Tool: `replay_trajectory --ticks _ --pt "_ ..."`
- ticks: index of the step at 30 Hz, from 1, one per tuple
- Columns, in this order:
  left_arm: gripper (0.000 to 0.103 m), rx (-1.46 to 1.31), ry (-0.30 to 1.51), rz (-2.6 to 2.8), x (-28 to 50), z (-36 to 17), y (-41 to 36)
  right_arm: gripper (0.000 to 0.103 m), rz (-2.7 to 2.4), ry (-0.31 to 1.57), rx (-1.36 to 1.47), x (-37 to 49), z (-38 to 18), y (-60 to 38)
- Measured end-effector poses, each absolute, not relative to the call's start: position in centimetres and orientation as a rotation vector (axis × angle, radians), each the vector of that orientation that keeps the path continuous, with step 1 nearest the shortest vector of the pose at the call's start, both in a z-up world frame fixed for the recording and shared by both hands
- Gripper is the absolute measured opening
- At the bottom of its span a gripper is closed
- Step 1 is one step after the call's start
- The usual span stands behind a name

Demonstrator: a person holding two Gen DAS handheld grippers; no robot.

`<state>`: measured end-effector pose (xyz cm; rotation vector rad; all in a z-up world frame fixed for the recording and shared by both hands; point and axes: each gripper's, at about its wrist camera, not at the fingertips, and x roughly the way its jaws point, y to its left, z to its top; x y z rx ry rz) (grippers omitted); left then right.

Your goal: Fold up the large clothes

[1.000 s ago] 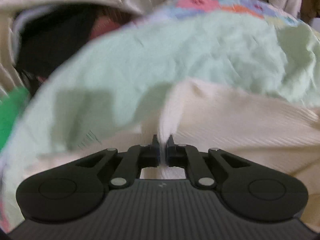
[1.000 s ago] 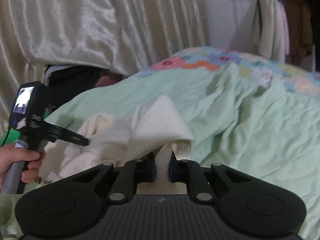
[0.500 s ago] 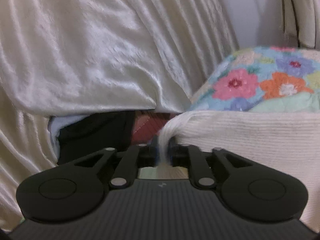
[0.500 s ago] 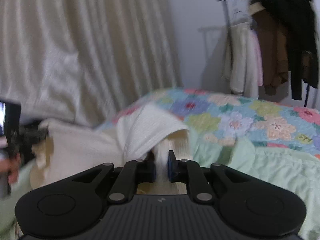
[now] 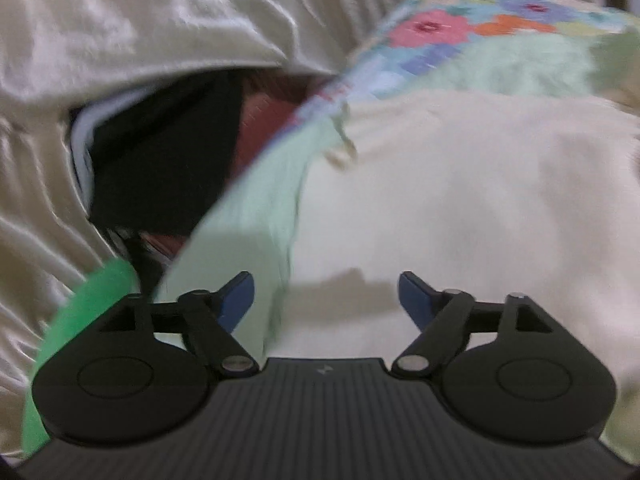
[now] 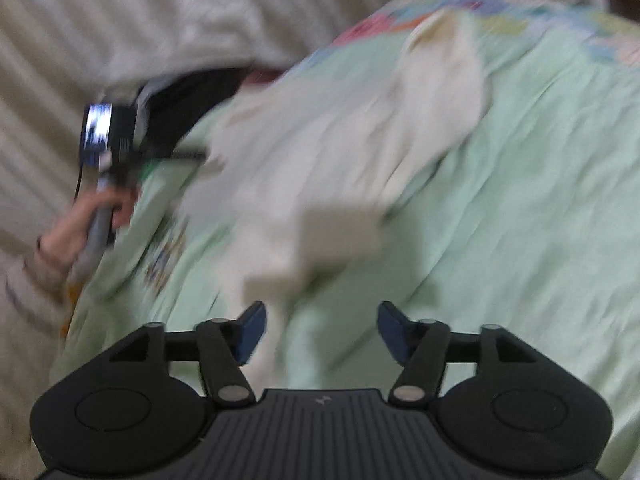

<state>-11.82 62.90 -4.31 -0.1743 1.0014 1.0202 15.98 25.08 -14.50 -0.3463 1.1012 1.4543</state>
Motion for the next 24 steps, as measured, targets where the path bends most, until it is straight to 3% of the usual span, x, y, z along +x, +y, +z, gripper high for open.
replay_trajectory --ticks 4,5,6,8,14,21,24 --pt "0.088 -0.238 0.968 1.066 -15.8 -2.6 59.7 0.069 1.453 1.027 -0.603 10.0 -17.5 26.2" --pt "0.088 -0.246 0.957 1.072 -16.6 -2.2 58.6 0.065 1.44 1.035 -0.615 9.6 -18.0 26.5" --pt "0.088 -0.24 0.942 1.071 -17.2 -1.7 57.7 0.044 1.427 1.04 -0.625 9.1 -18.5 26.9" --pt "0.088 -0.205 0.908 1.072 -18.4 -0.4 55.5 0.013 1.382 0.971 -0.597 8.8 -16.6 26.0" --pt "0.088 -0.178 0.805 1.021 -19.6 3.0 52.2 0.011 1.245 0.767 -0.512 7.7 -11.1 23.2" --pt "0.092 -0.567 0.747 0.547 -14.4 2.2 48.3 0.011 1.211 0.577 -0.332 4.4 -6.3 20.4" --pt "0.092 -0.758 0.737 0.403 -12.5 0.8 47.8 0.004 1.219 0.455 -0.276 1.6 -5.1 19.9"
